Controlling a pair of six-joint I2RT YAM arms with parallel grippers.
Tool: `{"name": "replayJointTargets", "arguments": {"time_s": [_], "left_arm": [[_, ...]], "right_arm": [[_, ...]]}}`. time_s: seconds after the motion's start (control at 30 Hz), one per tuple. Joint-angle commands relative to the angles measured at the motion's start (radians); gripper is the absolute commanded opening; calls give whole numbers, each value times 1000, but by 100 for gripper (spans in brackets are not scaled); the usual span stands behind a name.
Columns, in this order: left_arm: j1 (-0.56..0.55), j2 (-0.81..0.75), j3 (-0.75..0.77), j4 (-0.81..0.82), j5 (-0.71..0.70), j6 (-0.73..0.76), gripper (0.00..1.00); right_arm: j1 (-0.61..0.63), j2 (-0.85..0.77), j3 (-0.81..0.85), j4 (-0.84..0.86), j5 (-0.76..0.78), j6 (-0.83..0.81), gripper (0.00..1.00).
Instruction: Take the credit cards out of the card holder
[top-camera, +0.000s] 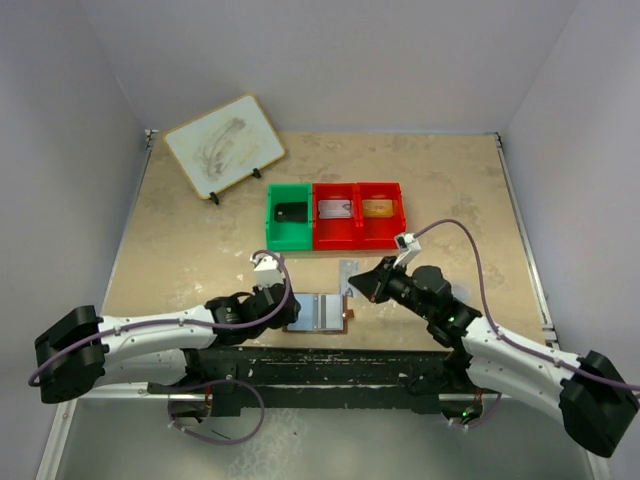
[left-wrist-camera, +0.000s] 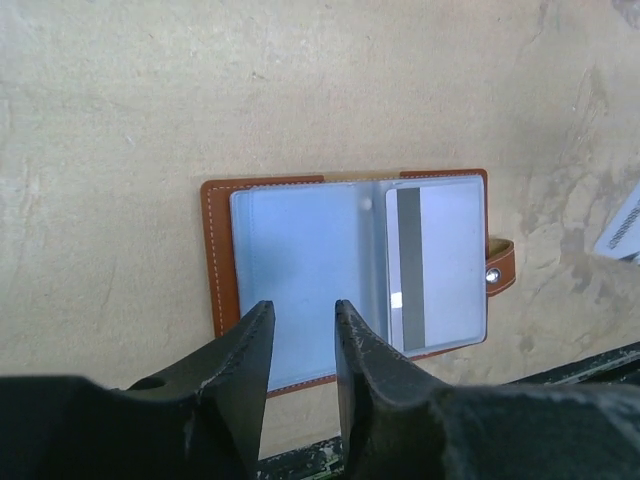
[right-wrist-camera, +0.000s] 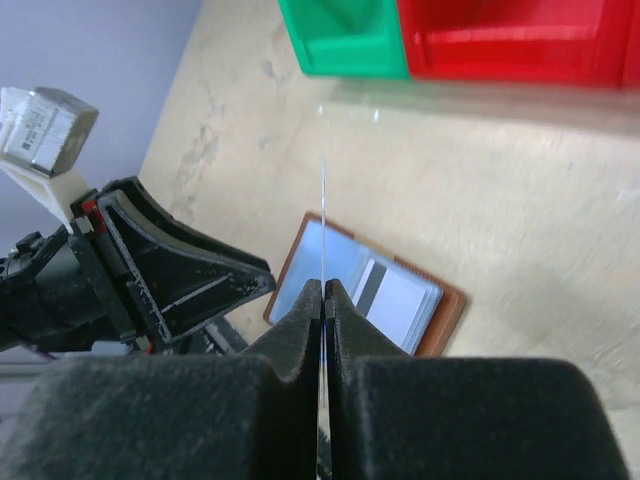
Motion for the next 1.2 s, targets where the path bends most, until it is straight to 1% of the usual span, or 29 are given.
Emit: {"name": "replayJointTargets", "arguments": {"time_s": [0.0, 0.07, 0.13, 0.17, 0.27, 0.3, 0.4, 0.5, 0.53, 0.67, 0.73, 0.87, 0.9, 1.03, 1.13, 1.17], "left_arm": [[0, -56, 49, -101, -86, 20, 33], [0, -68, 69, -154, -117, 20, 41], [0, -77, 85, -215, -149, 14, 55], [0, -78, 92, -244, -166, 9, 60], [0, -84, 115, -315, -211, -10, 66], [0, -91, 118, -331, -222, -15, 67], [0, -120, 111, -353, -248, -38, 68], [0, -166, 87, -339, -254, -51, 68], [0, -184, 80, -334, -251, -57, 69], [0, -257, 67, -337, -226, -77, 70], [1, -288, 64, -343, -223, -77, 71], [1, -298, 90, -340, -180, 13, 71], [1, -298, 98, -353, -184, 15, 71], [1, -322, 113, -381, -192, 20, 73], [2, -358, 92, -378, -186, 18, 75], [2, -367, 86, -370, -175, 31, 76]], "right_arm": [[3, -93, 70, -18, 96, -269, 0], [3, -108, 92, -25, 107, -359, 0], [3, -107, 111, -18, 112, -471, 0], [3, -97, 125, -12, 108, -532, 0], [60, -55, 215, -75, 135, -776, 0], [82, -34, 236, -81, 159, -849, 0], [98, 32, 289, -59, 256, -979, 0], [98, 129, 332, -33, 229, -1141, 0], [98, 173, 357, -47, 226, -1189, 0], [88, 337, 491, -144, 185, -1404, 0], [61, 415, 570, -237, 105, -1496, 0], [-52, 487, 710, -320, -65, -1544, 0], [-73, 513, 718, -322, -68, -1558, 0], [-91, 639, 801, -366, 8, -1598, 0], [-100, 699, 826, -364, 11, -1606, 0], [-103, 710, 834, -358, -8, -1607, 0]]}}
